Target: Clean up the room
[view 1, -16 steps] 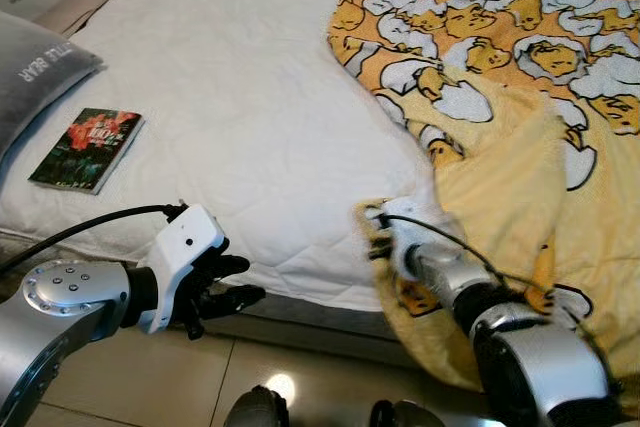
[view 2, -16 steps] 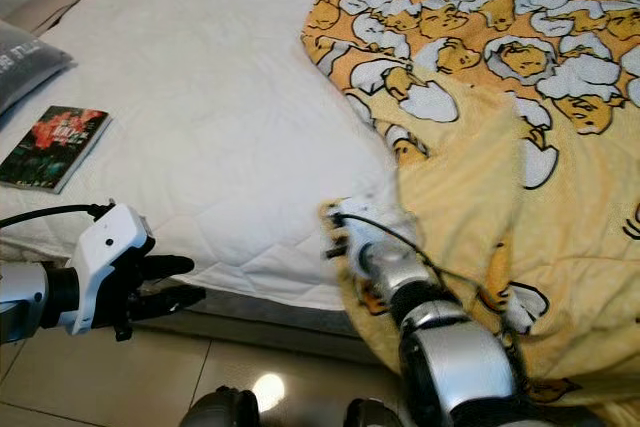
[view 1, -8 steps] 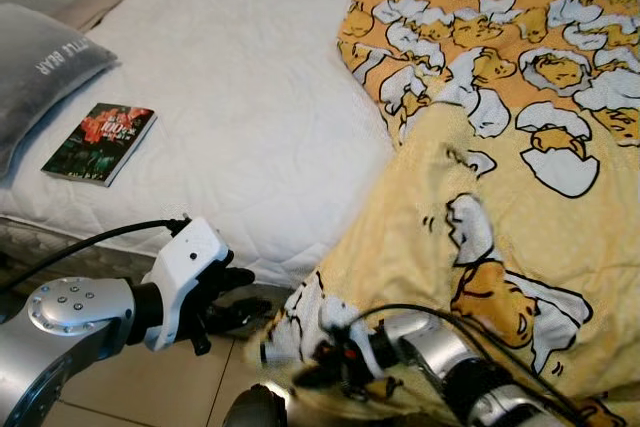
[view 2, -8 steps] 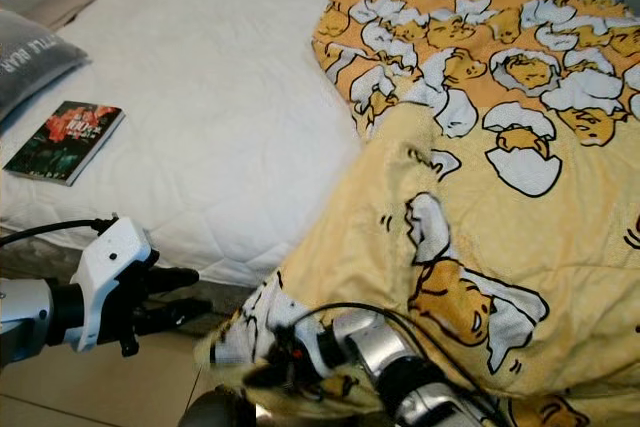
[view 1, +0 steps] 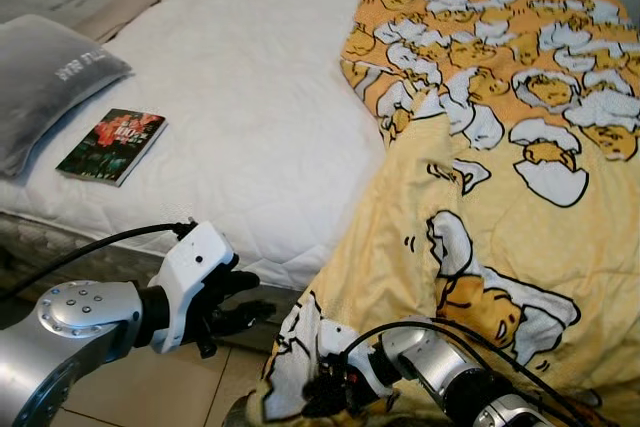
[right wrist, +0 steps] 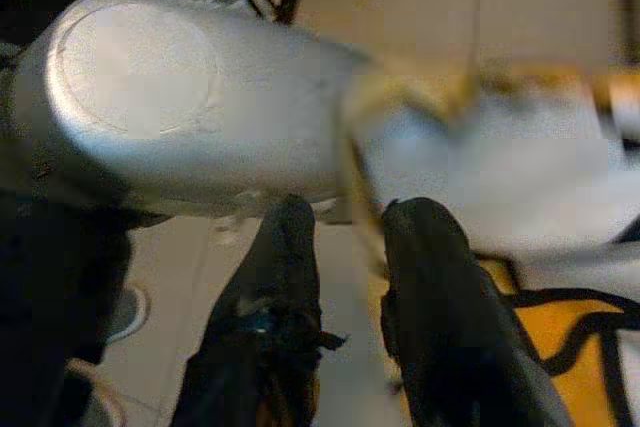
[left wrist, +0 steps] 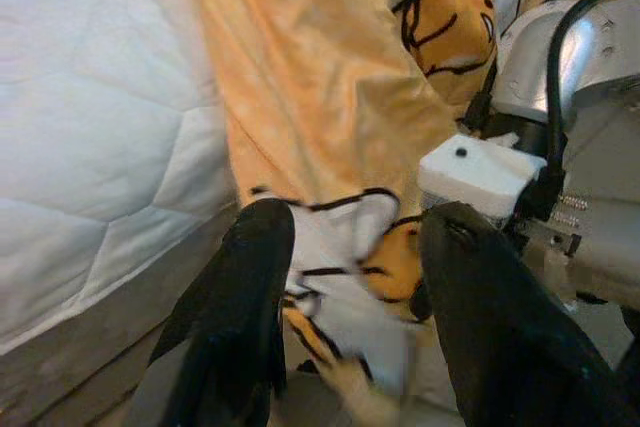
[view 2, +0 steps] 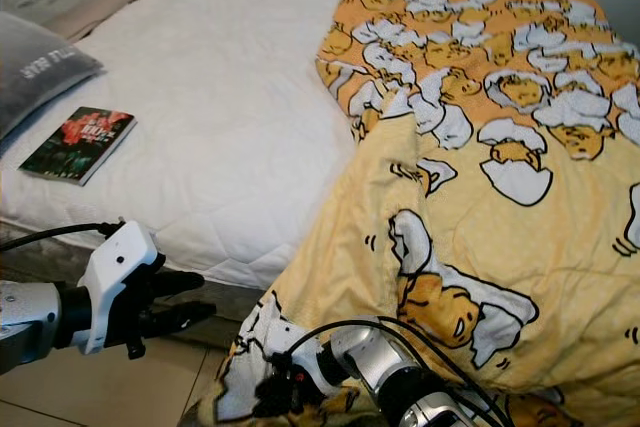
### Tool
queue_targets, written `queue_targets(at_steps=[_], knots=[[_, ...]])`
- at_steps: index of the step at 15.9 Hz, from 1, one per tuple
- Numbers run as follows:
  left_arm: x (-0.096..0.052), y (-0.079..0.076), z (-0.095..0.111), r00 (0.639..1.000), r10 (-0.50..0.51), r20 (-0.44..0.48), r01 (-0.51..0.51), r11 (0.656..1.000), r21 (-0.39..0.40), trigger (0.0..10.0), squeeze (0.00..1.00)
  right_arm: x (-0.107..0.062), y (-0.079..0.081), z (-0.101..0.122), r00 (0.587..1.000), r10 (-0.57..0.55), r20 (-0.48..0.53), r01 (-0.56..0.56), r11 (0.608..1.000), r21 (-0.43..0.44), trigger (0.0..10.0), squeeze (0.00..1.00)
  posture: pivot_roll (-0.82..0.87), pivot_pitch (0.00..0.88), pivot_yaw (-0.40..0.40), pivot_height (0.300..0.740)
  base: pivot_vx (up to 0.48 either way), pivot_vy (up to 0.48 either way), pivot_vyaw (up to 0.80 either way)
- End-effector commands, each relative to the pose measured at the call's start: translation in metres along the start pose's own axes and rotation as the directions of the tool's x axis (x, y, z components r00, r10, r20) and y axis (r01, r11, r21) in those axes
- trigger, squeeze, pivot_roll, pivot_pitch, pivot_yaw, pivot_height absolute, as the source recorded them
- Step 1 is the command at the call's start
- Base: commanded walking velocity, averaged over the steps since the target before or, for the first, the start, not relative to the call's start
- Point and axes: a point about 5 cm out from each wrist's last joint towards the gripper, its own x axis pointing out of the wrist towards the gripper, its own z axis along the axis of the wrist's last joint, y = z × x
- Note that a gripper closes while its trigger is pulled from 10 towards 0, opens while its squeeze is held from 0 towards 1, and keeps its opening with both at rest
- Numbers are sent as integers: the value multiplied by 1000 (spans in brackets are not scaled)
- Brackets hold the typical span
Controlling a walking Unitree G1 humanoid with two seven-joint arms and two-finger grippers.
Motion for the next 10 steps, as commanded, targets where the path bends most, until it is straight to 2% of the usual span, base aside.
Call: queue_targets(at_steps=[1, 2, 4, 5, 6, 7, 9, 10], knots=[[1, 2, 2, 1000, 21, 11, -21, 1000, 8, 10000, 0, -3, -5, 5, 999, -43, 26, 43, 999, -5, 10000, 1000, 224, 0, 4, 740, 0, 0, 0], [3, 7, 3, 998, 51, 29, -51, 999, 6, 10000, 0, -9, -13, 7, 986, -162, 44, 161, 987, 21, 10000, 1000, 212, 0, -2, 740, 0, 0, 0], [8, 13, 7, 992, 99, 79, -99, 995, -4, 10000, 0, -35, -26, 7, 929, -354, 104, 352, 935, 42, 10000, 1000, 190, 0, -7, 740, 0, 0, 0], [11, 17, 10, 981, 154, 120, -153, 988, -21, 10000, 0, -52, -30, 13, 883, -436, 172, 430, 900, 75, 10000, 0, 181, 0, -7, 740, 0, 0, 0], [15, 22, 12, 962, 225, 157, -222, 974, -39, 10000, 0, -69, -30, 22, 816, -515, 262, 498, 857, 134, 10000, 0, 165, 0, -6, 740, 0, 0, 0], [19, 29, 13, 934, 309, 181, -304, 951, -56, 10000, 0, -86, -29, 31, 719, -608, 337, 576, 793, 201, 10000, 0, 148, 0, -2, 740, 0, 0, 0], [24, 39, 18, 878, 414, 242, -401, 910, -101, 10000, 0, -106, -24, 43, 556, -724, 409, 675, 680, 287, 10000, 0, 114, 0, 14, 740, 0, 0, 0], [27, 45, 19, 843, 472, 259, -451, 882, -136, 10000, 0, -115, -23, 47, 447, -800, 401, 724, 586, 363, 10000, 0, 97, 0, 27, 740, 0, 0, 0]])
